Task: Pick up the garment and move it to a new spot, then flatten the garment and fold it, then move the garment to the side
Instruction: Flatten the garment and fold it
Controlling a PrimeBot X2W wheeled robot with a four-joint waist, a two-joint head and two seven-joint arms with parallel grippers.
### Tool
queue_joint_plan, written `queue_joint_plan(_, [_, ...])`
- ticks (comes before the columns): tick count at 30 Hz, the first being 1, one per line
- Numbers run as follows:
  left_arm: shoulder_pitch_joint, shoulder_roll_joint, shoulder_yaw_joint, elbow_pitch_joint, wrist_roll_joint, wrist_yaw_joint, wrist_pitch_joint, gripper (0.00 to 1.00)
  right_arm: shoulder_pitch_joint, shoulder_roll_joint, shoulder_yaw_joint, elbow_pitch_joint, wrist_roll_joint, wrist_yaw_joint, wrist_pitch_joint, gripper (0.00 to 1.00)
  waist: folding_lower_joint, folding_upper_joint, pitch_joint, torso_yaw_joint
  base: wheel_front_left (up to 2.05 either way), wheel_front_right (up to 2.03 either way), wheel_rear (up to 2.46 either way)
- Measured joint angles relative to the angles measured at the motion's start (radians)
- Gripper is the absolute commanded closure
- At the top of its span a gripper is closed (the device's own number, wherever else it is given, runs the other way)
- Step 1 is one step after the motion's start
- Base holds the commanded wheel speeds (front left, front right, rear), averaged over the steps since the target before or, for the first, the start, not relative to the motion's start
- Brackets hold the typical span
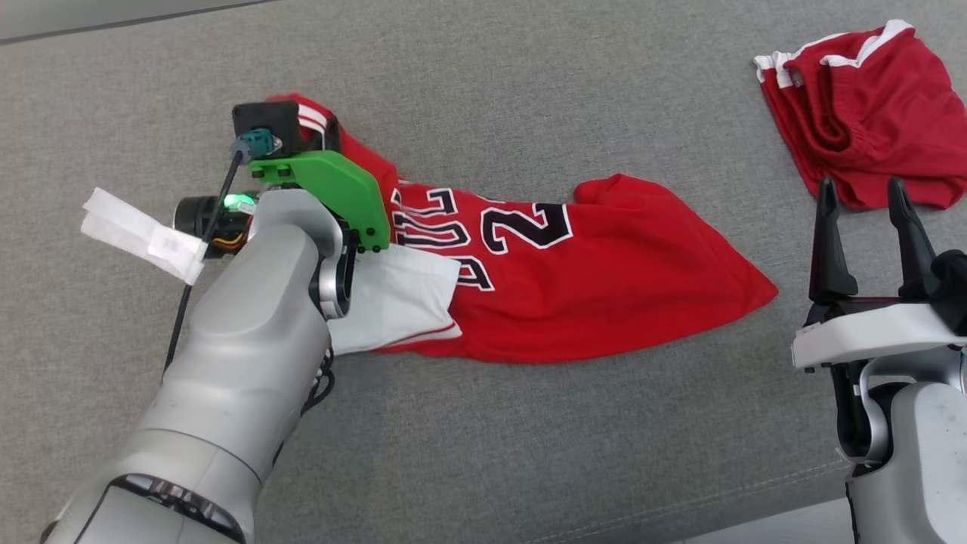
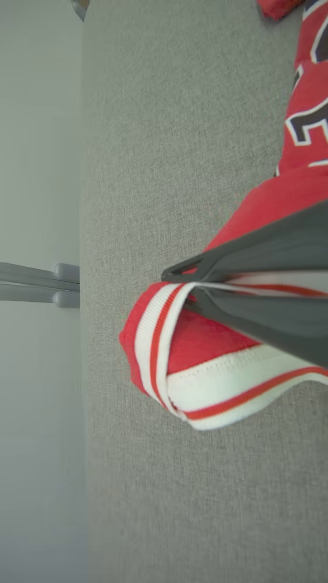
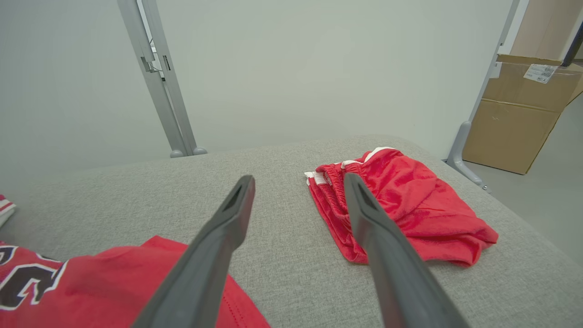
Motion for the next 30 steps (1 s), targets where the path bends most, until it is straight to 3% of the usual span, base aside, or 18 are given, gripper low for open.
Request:
queue_joint_plan(6, [-0.072,0.0,0.013,0.045,0.0,0.034,-0.119,1.0,-0.016,0.0,0.009,0.002,0.002,0.0,-0.014,0.0,0.0,0.0,0.023,-0.023,0.0,0.0,0.0])
queue_joint_plan(11, [-0.116,0.0,0.026,0.101,0.0,0.02,-0.137,1.0,-0.027,0.0,0.009,0.013,0.002,0.0,-0.022,0.0,0.0,0.0,0.034,-0.034,0.0,0.0,0.0])
queue_joint_plan(12, [-0.12,0.0,0.026,0.114,0.0,0.002,-0.137,0.54,-0.027,0.0,0.006,0.016,0.001,0.0,-0.023,0.0,0.0,0.0,0.034,-0.033,0.0,0.0,0.0])
queue_joint_plan(13, [-0.123,0.0,0.026,0.125,-0.001,-0.012,-0.14,0.0,-0.027,0.0,0.001,0.019,0.001,0.0,-0.024,0.0,0.0,0.0,0.034,-0.03,0.0,0.0,0.0])
queue_joint_plan(21, [-0.111,0.002,0.038,0.109,-0.005,-0.057,-0.149,0.0,-0.011,0.0,-0.016,0.024,-0.001,0.0,-0.028,0.0,0.0,0.0,0.002,0.012,0.0,0.0,0.0])
queue_joint_plan(30, [0.013,0.001,0.0,0.12,-0.031,-0.107,-0.106,0.0,0.016,0.0,-0.03,0.003,-0.002,0.0,-0.016,0.0,0.0,0.0,-0.046,0.073,0.0,0.0,0.0])
